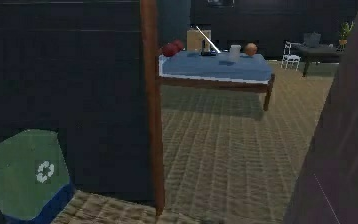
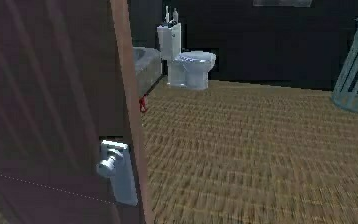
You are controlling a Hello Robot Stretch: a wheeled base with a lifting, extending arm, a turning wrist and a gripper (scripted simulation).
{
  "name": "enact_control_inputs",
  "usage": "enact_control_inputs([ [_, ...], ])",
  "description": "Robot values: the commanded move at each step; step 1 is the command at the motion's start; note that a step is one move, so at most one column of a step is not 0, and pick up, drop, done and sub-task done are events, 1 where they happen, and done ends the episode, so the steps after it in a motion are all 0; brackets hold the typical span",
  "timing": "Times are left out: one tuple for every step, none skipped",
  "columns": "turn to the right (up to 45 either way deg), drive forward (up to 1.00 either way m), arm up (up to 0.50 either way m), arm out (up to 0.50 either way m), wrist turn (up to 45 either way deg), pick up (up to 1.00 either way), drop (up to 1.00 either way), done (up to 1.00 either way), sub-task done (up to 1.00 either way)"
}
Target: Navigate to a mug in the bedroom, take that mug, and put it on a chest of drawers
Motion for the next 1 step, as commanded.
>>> enact_control_inputs([
  [24.0, 0.0, 0.0, 0.0, 0.0, 0.0, 0.0, 0.0, 0.0],
])
